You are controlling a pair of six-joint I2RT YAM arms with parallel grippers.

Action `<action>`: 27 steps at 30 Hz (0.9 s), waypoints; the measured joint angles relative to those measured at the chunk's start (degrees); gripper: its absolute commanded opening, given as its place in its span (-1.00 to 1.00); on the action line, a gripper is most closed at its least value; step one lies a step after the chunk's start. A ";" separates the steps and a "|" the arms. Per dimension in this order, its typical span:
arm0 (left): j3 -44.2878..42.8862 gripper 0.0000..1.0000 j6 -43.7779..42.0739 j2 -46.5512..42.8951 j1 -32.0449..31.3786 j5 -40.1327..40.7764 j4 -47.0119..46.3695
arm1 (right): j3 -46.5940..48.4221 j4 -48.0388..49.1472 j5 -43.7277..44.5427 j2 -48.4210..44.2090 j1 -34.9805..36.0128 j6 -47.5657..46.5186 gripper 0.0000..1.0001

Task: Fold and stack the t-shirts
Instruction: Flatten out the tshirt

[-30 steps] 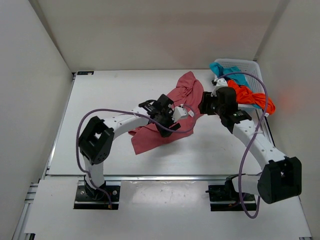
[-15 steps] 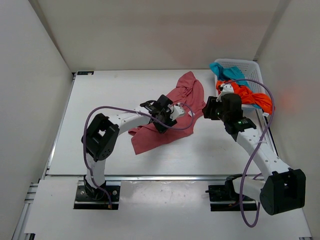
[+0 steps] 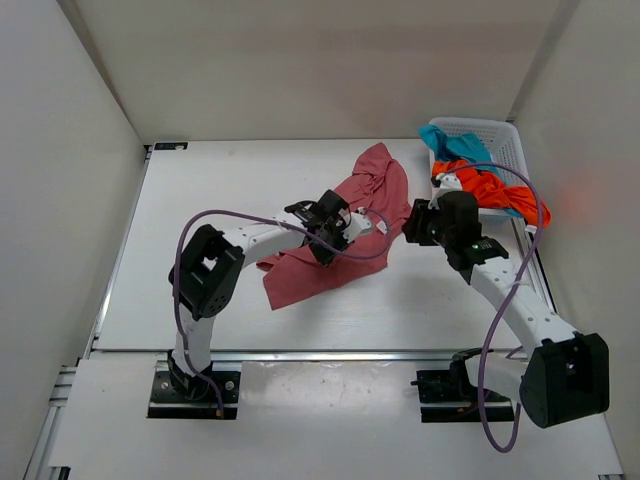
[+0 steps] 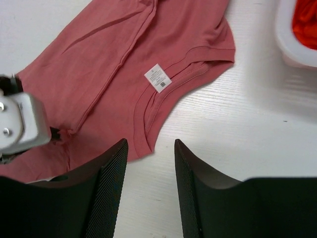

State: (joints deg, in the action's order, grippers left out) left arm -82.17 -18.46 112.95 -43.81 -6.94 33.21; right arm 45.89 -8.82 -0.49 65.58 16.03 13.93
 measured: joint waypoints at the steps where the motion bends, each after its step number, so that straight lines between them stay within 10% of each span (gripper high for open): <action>1: -0.33 -1.00 0.15 0.22 0.44 -0.31 0.26 | 0.00 0.02 -0.11 0.35 0.37 -0.11 -0.05; 23: 9.97 -1.00 -2.19 -32.37 34.01 -16.33 18.14 | 10.25 -0.24 -5.51 29.97 6.54 -4.09 -0.46; 27: 13.05 -1.00 -2.25 -33.46 37.33 -16.72 19.50 | 11.91 -1.01 -5.68 32.72 8.20 -5.29 -0.03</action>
State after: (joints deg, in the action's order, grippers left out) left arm -69.12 -20.71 79.48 -6.48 -23.66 52.71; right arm 57.80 -9.82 -6.17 98.30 24.23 8.64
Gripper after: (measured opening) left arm 0.020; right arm 0.314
